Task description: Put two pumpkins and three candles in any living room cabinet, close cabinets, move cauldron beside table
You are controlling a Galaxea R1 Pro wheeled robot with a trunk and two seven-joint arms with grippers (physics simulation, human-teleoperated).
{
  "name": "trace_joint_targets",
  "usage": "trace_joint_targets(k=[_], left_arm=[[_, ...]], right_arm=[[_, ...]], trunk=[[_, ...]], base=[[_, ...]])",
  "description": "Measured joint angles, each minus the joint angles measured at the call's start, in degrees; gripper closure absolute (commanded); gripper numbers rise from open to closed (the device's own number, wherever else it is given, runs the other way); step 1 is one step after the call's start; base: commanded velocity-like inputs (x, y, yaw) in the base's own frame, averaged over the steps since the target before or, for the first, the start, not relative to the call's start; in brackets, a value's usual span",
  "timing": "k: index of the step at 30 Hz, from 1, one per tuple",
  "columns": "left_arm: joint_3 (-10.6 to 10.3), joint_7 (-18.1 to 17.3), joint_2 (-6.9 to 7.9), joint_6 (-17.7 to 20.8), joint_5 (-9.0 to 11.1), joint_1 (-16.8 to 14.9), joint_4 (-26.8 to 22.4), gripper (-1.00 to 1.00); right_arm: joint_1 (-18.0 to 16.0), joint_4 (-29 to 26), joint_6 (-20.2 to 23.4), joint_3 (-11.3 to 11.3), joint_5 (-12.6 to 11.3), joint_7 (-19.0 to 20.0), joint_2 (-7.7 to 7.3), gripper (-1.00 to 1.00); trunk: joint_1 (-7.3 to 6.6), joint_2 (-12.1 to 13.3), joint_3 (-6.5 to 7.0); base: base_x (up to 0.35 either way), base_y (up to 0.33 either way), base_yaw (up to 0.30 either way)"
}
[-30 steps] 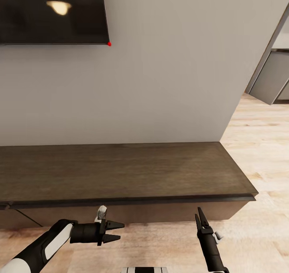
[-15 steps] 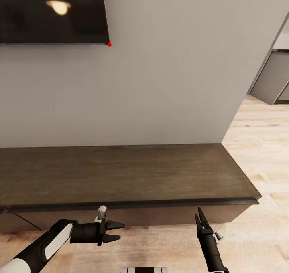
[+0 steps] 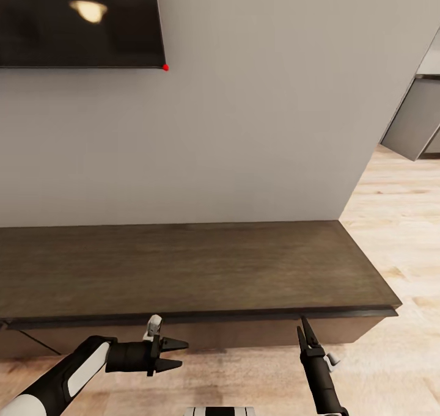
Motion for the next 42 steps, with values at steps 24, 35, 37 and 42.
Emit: trace_joint_targets(k=[24,35,37,42], left_arm=[[0.0,0.0,0.00,0.0,-0.1,0.0,0.0,-1.00],[0.0,0.0,0.00,0.0,-0.1,0.0,0.0,-1.00],[0.0,0.0,0.00,0.0,-0.1,0.0,0.0,-1.00],[0.0,0.0,0.00,0.0,-0.1,0.0,0.0,-1.00]], right_arm=[[0.0,0.0,0.0,0.0,0.0,-0.5,0.00,-1.00],[0.0,0.0,0.0,0.0,0.0,-0.5,0.00,1.00],[0.0,0.0,-0.2,0.0,0.2,-0.5,0.01,1.00],[0.0,0.0,-0.2,0.0,0.2,-0.5,0.00,1.00]], trunk=[[0.00,0.0,0.00],[0.00,0.0,0.00],[0.00,0.0,0.01],[0.00,0.0,0.00]], base=[[0.033,0.000,0.000],[0.000,0.000,0.000],[0.000,0.000,0.000],[0.000,0.000,0.000]])
